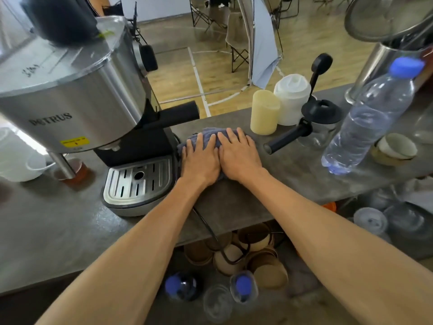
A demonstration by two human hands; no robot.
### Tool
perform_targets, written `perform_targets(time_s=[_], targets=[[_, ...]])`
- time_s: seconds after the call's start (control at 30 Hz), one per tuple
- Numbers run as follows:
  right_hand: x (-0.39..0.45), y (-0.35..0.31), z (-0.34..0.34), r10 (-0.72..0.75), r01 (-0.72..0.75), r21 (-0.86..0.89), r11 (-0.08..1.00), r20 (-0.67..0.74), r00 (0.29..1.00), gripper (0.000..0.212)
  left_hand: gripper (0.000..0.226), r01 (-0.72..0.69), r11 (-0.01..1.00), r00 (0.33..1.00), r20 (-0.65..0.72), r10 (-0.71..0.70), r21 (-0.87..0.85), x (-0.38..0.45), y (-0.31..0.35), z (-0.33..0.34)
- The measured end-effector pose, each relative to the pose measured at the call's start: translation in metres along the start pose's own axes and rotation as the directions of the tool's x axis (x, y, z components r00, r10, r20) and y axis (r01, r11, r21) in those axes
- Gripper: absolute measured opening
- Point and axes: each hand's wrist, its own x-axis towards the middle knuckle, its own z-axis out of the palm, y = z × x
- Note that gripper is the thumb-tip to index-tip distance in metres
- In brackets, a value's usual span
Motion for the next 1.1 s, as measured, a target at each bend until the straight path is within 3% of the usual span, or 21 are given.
perform_targets(time_s=[0.23, 0.5, 0.7, 0.97, 1.1], targets=[[-0.021, 0.003, -0.003, -0.053, 0.053, -0.016, 0.998, 0.019, 0.998, 0.053, 0.052, -0.061, 0.998, 0.998, 0.027, 0.06, 0.036, -0.011, -0.002, 0.001], [-0.098, 0.018, -0.004, -0.147, 0.147, -0.024, 0.989, -0.002, 0.989, 0.054, 0.053, -0.128, 0.992, 0.991, -0.03, 0.128, 0.024, -0.091, 0.01, 0.008], [-0.139, 0.041, -0.007, -0.123, 0.121, -0.049, 0.991, -0.043, 0.991, 0.052, 0.056, -0.171, 0.983, 0.985, -0.011, 0.172, 0.067, -0.122, 0.04, 0.013], [-0.112, 0.078, -0.015, 0.004, -0.005, -0.029, 1.0, -0.048, 0.999, 0.053, 0.057, -0.267, 0.962, 0.964, 0.011, 0.266, 0.056, -0.074, 0.077, 0.024], [-0.126, 0.093, -0.01, 0.031, -0.035, -0.05, 0.998, -0.075, 0.997, 0.064, 0.057, -0.324, 0.944, 0.946, 0.021, 0.324, 0.058, -0.079, 0.092, 0.031]])
